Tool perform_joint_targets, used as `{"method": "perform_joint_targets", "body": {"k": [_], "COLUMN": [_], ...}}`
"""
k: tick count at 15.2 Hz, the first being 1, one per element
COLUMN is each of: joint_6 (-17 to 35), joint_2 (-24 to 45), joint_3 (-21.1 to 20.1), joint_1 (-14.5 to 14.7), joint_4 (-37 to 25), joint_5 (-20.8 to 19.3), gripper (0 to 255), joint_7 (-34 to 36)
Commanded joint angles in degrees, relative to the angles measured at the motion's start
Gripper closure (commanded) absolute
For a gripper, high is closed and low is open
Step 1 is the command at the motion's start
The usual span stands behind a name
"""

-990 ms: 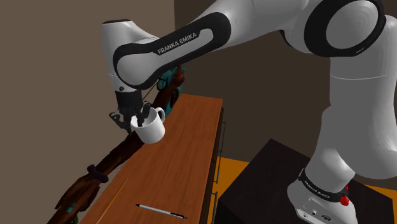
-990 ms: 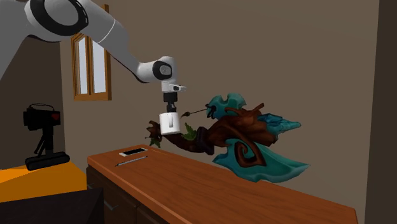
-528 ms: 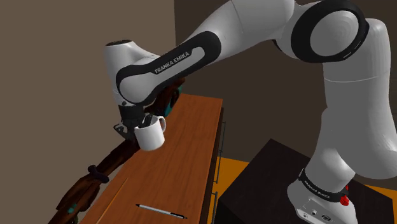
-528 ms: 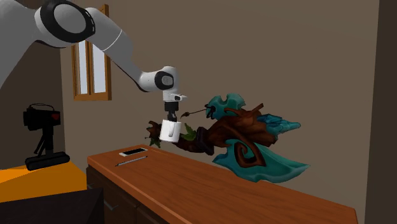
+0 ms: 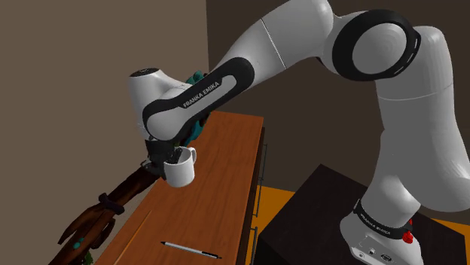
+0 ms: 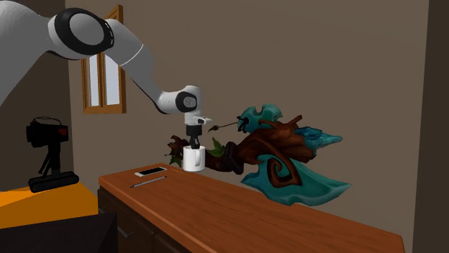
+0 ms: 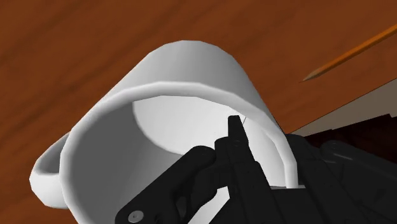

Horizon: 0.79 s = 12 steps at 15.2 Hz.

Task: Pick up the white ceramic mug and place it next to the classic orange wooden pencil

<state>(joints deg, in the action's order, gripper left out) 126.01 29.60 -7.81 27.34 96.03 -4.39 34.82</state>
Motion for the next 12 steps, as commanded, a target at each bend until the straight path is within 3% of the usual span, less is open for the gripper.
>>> {"method": "perform_joint_targets", "body": {"k": [1, 8, 9, 12], "joint_6": [1.52, 1.52, 0.39, 0.54], "joint_2": [2.92, 2.92, 2.93, 4.63], "joint_3": [0.58, 0.63, 0.63, 0.78], "joint_1": [-0.27, -0.22, -0.28, -0.30], "joint_4": [0.41, 0.41, -0.70, -2.26], "joint_5": [-0.30, -0.27, -0.21, -0.36], "gripper": [255, 255, 0, 0], "joint_7": [0.10, 0.08, -0.09, -0.24]}}
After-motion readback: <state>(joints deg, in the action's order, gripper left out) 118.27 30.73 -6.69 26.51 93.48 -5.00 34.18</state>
